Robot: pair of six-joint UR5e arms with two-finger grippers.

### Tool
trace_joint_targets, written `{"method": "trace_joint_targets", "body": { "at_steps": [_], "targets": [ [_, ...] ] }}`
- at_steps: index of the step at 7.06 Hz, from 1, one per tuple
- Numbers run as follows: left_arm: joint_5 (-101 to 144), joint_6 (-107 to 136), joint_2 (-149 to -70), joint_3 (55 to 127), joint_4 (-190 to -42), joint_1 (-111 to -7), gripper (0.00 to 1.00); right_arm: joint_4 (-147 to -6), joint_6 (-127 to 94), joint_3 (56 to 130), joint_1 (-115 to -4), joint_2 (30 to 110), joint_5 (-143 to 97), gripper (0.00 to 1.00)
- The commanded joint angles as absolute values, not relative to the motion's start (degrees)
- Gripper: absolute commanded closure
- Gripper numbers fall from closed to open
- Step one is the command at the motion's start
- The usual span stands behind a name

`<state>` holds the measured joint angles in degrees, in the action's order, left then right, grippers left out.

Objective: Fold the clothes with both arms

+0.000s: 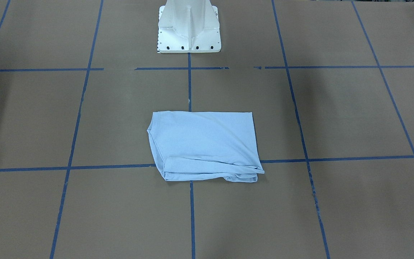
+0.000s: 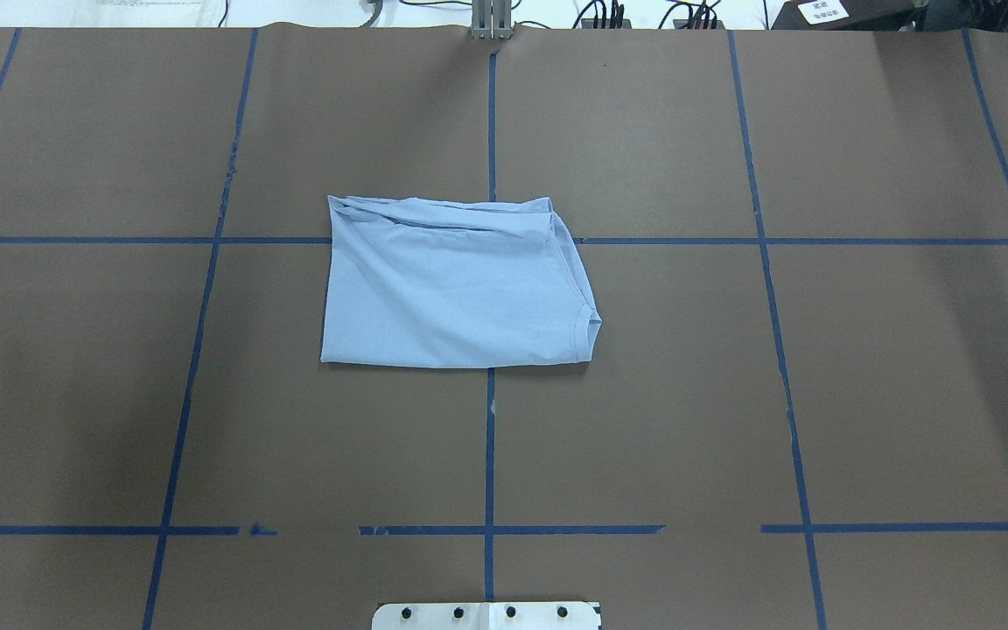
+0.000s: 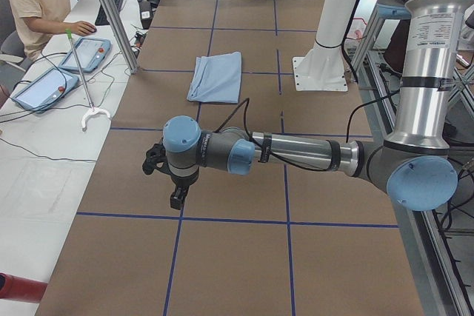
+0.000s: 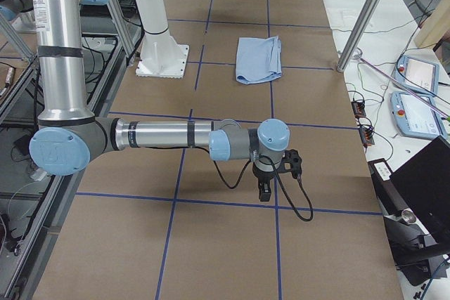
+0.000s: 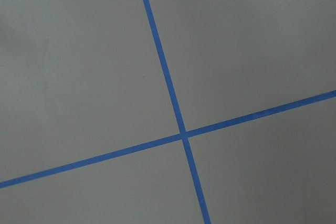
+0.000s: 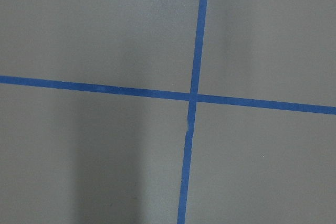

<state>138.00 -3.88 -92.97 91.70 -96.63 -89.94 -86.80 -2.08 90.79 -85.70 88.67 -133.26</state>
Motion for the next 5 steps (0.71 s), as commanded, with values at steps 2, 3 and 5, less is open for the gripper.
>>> {"method": "trace_joint_targets", "body": {
  "at_steps": [2, 3, 5],
  "targets": [
    [141.2, -2.4, -93.3, 91.1, -96.9, -90.1, 0.0, -86.8, -2.0, 90.5, -85.7, 88.6, -133.2, 0.0],
    [141.2, -2.5, -93.9, 91.1, -96.9, -90.2, 0.0, -86.8, -2.1, 90.6, -85.6, 88.6, -133.2, 0.0],
    [138.5, -2.4, -94.0, 91.1, -96.9, -90.3, 0.0, -86.8, -2.0, 90.5, -85.6, 88.6, -133.2, 0.0]
  ]
}}
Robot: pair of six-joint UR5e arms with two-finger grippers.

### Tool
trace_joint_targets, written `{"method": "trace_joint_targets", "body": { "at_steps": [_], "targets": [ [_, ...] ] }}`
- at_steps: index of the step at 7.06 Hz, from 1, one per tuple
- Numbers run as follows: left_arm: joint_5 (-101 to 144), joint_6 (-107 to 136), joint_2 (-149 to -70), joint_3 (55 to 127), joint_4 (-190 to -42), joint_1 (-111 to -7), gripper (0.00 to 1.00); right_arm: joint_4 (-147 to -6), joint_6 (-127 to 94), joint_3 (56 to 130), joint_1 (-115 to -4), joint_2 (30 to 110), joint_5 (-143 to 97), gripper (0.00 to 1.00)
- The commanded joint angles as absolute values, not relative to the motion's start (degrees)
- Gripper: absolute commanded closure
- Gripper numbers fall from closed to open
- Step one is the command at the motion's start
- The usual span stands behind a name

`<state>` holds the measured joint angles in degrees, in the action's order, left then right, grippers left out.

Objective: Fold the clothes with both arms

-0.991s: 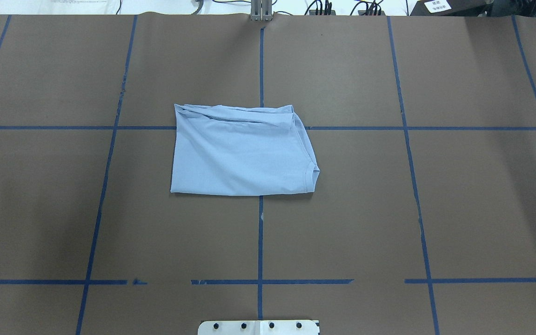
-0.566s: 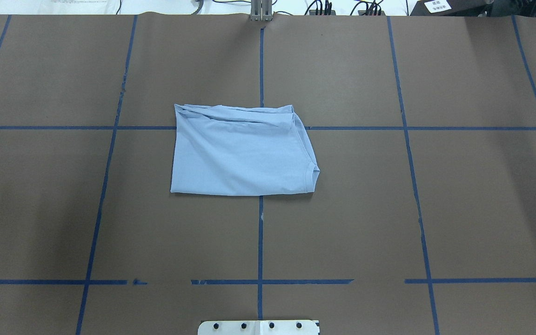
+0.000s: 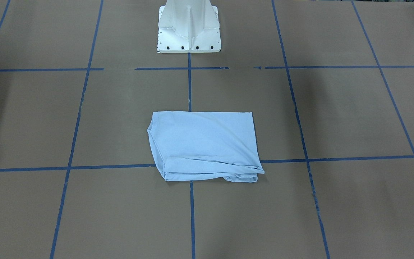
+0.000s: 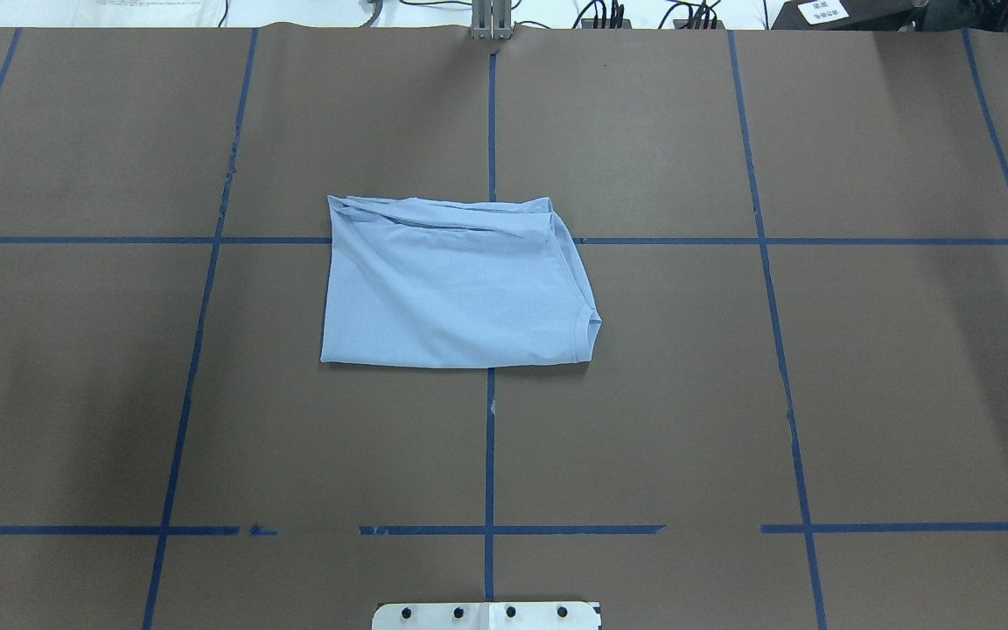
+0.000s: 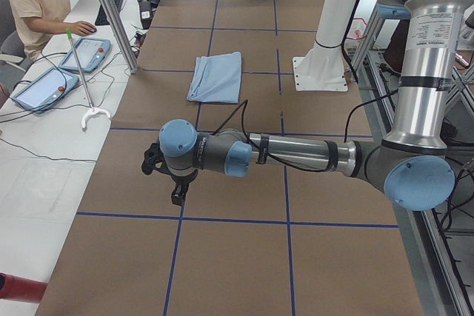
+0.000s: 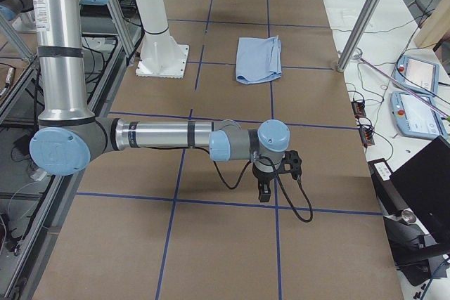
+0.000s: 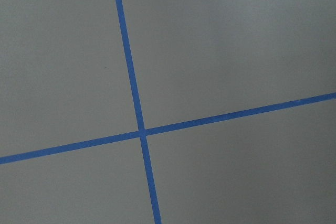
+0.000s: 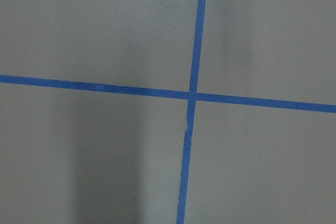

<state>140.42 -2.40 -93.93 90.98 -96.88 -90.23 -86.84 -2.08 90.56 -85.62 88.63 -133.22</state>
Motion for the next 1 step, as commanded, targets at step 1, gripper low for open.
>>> {"method": "trace_joint_targets", "body": {
  "at_steps": [1],
  "targets": [
    [137.4, -2.5, -94.0, 91.4, -96.9, -90.4, 0.0, -86.8, -2.0, 90.5, -85.6, 88.6, -133.2, 0.0]
  ]
}}
